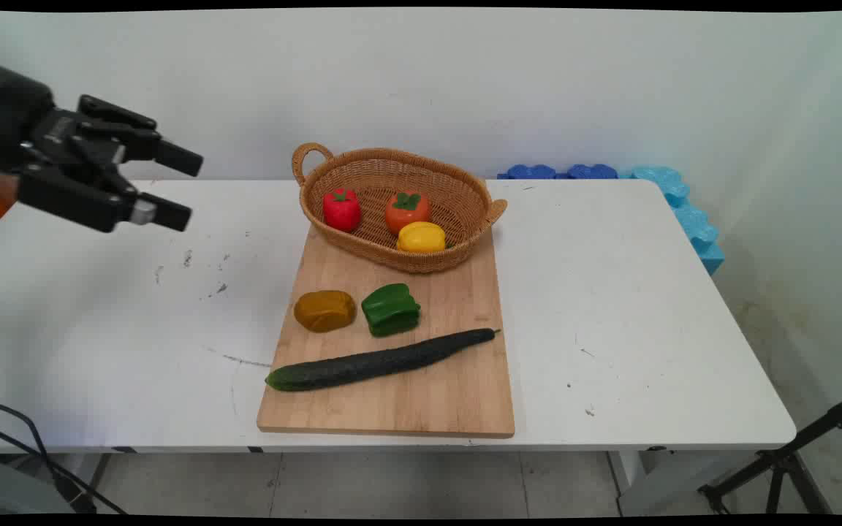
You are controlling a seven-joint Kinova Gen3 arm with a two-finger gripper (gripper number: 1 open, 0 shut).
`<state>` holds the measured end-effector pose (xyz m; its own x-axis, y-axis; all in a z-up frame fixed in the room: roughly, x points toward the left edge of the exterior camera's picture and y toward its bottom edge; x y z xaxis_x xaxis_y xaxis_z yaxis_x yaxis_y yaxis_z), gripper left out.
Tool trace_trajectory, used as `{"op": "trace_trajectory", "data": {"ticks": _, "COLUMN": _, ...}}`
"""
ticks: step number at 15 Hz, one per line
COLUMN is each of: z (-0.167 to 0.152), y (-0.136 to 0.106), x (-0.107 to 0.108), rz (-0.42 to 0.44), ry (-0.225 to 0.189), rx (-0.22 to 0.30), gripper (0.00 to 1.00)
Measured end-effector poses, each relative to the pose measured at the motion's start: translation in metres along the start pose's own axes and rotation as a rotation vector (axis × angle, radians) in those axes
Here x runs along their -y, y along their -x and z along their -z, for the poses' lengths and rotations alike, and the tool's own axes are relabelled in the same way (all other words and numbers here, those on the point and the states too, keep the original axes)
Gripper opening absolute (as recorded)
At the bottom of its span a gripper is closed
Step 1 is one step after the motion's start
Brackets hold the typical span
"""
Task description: Pick up the cucumber from the cutting board
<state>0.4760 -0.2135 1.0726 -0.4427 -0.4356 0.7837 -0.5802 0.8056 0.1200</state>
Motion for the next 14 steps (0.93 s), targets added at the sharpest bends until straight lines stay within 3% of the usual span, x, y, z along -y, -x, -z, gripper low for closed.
{"op": "trace_trajectory", "data": {"ticks": 3, "z": -0.025, "y": -0.003, "x": 0.001, "rz": 0.014, "ry": -0.025, "rx": 0.025, "gripper": 1.00}}
{"op": "trace_trajectory", "data": {"ticks": 7, "z": -0.082, "y": 0.003, "x": 0.002, "rz": 0.052, "ry": -0.069, "rx": 0.102, "gripper": 1.00}}
{"op": "trace_trajectory", "data": {"ticks": 14, "z": -0.176, "y": 0.026, "x": -0.002, "rz": 0.115, "ry": -0.080, "rx": 0.252, "gripper": 1.00}}
